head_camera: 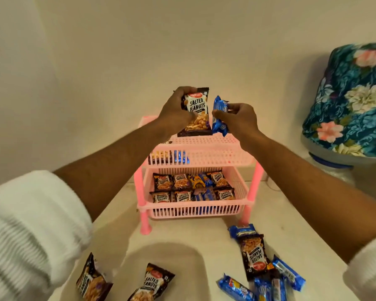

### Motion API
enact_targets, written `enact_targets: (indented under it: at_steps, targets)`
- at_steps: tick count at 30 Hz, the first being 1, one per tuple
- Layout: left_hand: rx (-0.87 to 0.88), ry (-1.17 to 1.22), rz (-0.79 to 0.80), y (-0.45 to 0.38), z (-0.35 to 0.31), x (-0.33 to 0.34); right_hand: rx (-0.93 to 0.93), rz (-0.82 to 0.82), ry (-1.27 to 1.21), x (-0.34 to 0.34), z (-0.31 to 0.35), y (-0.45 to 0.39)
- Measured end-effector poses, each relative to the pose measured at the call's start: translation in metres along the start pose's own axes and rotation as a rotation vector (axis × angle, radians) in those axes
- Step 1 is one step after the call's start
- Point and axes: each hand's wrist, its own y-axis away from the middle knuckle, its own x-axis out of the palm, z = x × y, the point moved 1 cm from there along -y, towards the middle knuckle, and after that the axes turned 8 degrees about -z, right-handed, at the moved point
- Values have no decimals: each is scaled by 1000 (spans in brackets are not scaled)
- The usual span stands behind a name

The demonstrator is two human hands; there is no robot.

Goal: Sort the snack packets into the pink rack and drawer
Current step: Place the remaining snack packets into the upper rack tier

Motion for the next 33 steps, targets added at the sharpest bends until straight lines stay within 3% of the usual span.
enact_targets:
  at_steps: [6, 10, 14, 17, 22, 24, 27, 33]
  targets:
    - [-128, -177, 91, -28, 22, 36, 85, 75, 232, 6, -35, -38]
    - [-261, -319, 155, -52, 45, 37, 36, 201, 531, 11, -43, -54]
    - [-281, -470, 141, -67, 63, 43, 19, 268, 620, 20, -45, -70]
    - [-343, -516, 302, -70, 70, 54, -2, 303, 703, 30, -51, -76]
    - [-363, -820, 541, -77, 76, 64, -25, 444, 845, 38, -71, -84]
    - [-289, -987, 604, -79, 74, 64, -4, 503, 876, 39, -76, -86]
    - [-36, -1253, 631, -82, 68, 64, -34, 564, 907, 41, -79, -87]
    - [62, -1297, 753, -88, 77, 67, 21, 653, 868, 30, -78, -94]
